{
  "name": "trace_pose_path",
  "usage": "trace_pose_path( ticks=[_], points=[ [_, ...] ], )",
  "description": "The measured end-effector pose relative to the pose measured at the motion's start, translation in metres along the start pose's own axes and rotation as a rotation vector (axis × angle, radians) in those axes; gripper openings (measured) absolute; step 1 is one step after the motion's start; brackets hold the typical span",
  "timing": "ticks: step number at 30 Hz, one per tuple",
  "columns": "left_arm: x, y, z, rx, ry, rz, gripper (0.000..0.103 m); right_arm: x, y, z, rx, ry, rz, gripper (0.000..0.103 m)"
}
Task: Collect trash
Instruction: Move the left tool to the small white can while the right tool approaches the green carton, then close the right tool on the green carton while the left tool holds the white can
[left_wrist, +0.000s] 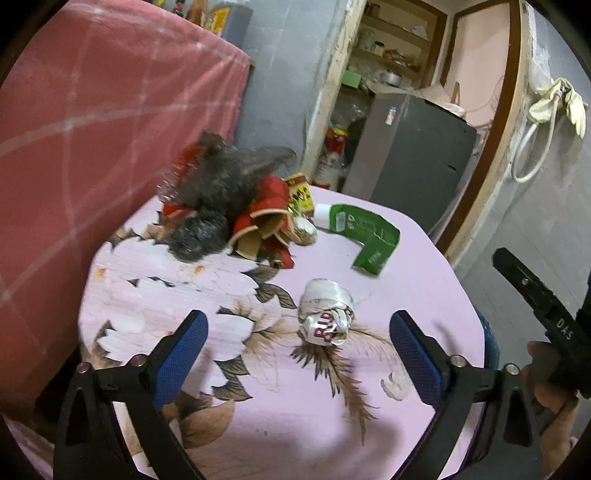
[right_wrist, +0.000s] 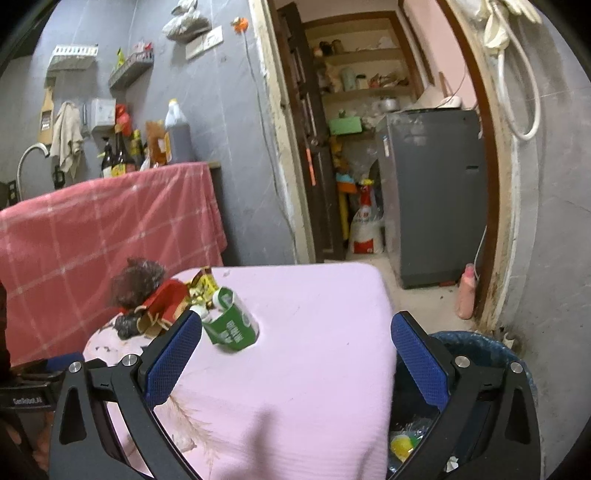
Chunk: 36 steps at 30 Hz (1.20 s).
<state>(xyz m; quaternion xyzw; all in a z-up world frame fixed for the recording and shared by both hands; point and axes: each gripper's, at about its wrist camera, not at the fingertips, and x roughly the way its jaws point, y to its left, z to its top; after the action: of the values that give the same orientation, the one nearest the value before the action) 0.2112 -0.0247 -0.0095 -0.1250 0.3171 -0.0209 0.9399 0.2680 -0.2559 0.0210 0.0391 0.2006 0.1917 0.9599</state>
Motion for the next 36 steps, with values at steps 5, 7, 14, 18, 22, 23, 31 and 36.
trace_pose_path(
  ticks=[5,7,14,18,22,23,31,36],
  points=[
    [0.016,-0.002,0.002,-0.003,0.079,-0.038,0.065,0.015,0.002,-0.004,-0.014,0.054,0.019,0.103],
    [0.020,-0.002,0.003,-0.010,0.099,-0.050,0.059,0.020,0.003,-0.005,-0.017,0.074,0.030,0.103],
    [0.028,-0.003,0.006,-0.009,0.141,-0.067,0.029,0.043,0.011,-0.009,-0.030,0.159,0.084,0.101],
    [0.029,0.000,0.009,-0.019,0.139,-0.065,0.025,0.056,0.015,-0.011,-0.027,0.197,0.107,0.097],
    [0.029,0.005,0.013,-0.038,0.127,-0.056,0.024,0.070,0.022,-0.011,-0.041,0.235,0.119,0.092],
    [0.029,0.008,0.014,-0.043,0.126,-0.055,0.023,0.074,0.025,-0.011,-0.049,0.247,0.122,0.091],
    [0.026,0.021,0.021,-0.084,0.117,-0.065,0.023,0.102,0.043,-0.009,-0.096,0.311,0.132,0.085],
    [0.024,0.024,0.021,-0.100,0.119,-0.073,0.023,0.119,0.052,-0.009,-0.122,0.347,0.117,0.071]
  ],
)
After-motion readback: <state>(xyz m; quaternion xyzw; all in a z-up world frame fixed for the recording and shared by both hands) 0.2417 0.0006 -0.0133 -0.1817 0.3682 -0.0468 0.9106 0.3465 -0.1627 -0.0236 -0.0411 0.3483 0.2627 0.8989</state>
